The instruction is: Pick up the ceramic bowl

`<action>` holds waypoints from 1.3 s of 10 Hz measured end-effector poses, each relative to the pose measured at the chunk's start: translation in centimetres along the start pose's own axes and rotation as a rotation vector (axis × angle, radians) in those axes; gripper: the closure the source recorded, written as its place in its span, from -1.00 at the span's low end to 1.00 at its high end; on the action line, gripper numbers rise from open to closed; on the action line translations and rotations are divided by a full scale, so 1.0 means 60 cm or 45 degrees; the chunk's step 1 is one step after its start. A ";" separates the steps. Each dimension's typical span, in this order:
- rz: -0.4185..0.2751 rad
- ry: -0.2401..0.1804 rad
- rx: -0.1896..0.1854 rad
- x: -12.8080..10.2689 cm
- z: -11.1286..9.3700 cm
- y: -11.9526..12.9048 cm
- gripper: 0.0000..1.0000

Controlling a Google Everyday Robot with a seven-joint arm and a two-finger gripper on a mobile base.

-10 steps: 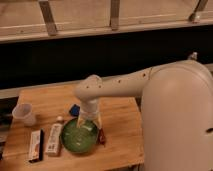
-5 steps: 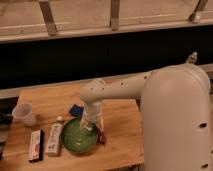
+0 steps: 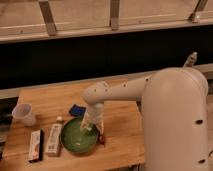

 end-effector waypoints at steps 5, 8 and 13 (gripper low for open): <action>-0.019 0.035 -0.021 0.002 0.015 0.018 0.72; -0.035 0.046 -0.022 0.003 0.019 0.025 0.84; -0.042 0.047 -0.022 0.004 0.018 0.030 0.84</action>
